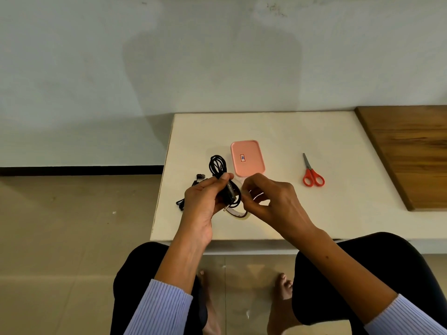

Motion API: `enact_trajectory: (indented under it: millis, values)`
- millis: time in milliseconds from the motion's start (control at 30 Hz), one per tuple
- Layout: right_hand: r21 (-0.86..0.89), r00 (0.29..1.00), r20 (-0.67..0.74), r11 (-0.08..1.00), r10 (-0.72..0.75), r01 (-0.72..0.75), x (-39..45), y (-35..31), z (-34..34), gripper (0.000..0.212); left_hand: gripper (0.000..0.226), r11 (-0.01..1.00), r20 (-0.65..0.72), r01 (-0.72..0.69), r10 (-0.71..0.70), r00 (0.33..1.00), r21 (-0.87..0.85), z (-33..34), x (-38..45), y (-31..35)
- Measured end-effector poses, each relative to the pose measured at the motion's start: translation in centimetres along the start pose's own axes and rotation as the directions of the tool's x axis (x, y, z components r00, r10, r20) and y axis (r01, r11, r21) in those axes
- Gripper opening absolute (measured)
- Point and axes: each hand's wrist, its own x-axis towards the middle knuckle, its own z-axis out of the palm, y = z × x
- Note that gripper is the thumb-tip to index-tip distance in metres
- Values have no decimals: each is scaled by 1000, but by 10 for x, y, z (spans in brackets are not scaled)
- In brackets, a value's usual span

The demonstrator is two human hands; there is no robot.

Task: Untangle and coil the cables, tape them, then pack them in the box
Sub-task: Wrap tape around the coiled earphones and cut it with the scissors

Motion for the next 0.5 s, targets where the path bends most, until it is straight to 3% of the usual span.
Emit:
enact_trajectory:
  millis: [333, 400, 500]
  values:
    - [-51, 999, -22, 998, 45, -46, -1, 4, 1, 14, 12, 999, 44, 38, -39, 998, 14, -2, 1, 3]
    - [-157, 999, -17, 987, 35, -37, -1, 10, -1, 22, 14, 992, 98, 49, -60, 993, 118, -7, 1, 4]
    - [-201, 999, 25, 979, -24, 28, 2, 23, -7, 19, 15, 943, 122, -67, 28, 992, 327, -20, 0, 8]
